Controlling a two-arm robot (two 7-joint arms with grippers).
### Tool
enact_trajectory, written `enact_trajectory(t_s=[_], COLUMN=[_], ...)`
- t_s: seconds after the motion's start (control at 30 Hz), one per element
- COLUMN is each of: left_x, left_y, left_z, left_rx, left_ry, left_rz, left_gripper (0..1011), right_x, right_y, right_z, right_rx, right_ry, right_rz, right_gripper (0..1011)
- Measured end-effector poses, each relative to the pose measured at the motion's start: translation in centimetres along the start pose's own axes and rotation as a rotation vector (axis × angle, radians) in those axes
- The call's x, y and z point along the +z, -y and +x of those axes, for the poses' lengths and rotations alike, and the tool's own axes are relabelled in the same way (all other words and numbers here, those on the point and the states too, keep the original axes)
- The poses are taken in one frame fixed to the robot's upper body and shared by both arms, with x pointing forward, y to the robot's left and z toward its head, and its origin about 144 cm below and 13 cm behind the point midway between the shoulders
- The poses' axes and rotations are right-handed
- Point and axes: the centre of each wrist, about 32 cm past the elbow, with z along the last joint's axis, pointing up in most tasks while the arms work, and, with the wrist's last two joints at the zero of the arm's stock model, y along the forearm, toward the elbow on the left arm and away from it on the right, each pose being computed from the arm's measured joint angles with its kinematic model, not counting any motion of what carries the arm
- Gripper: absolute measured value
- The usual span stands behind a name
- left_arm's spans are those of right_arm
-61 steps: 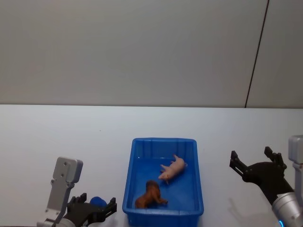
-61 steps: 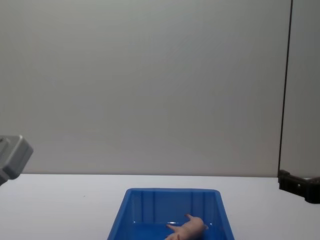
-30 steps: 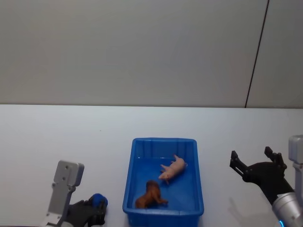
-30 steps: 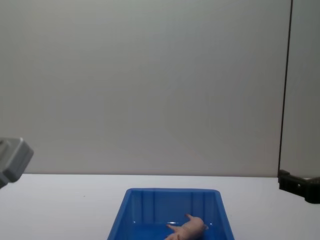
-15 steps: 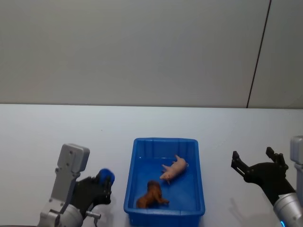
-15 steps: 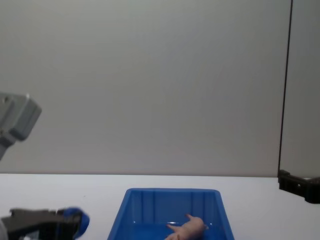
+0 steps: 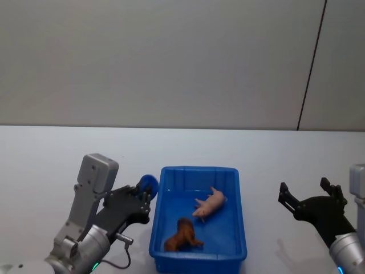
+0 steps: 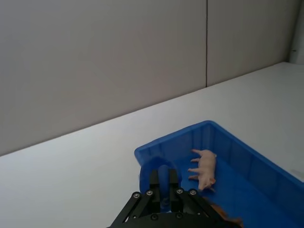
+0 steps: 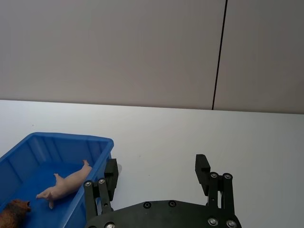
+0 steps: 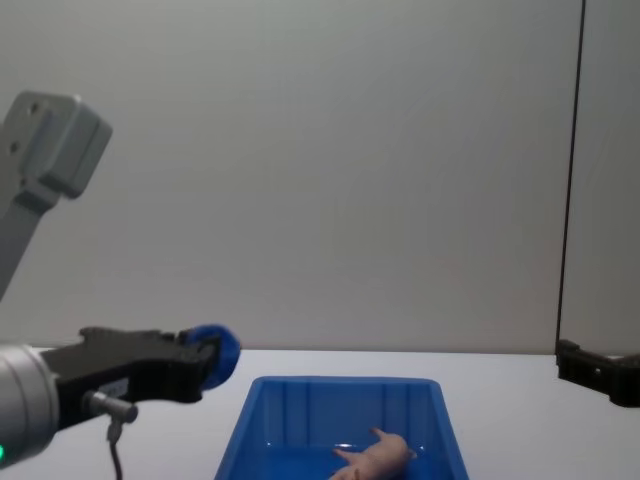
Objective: Pick up the two dolls from the table and place them into the box.
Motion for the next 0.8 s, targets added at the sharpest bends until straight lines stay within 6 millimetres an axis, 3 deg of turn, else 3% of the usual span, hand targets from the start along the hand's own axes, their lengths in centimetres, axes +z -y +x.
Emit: enact_trajectory(t_s=[0.4, 0.8], left_x=[0.2, -0.2], left_y=[1.4, 3.3], left_z=[0.6, 1.2], left_rx=[-0.153, -0.339], left_ry=[0.014, 0.004], left_rz=[-0.084, -0.132], left_gripper=[102, 476], right_x=[0.0, 0.0], right_y=[0.0, 0.0], right_z=[0.0, 0.0], right_rx=[0.0, 0.0], right_ry=[0.0, 0.0], right_rz=[0.0, 0.0], right_gripper=[1001, 1001])
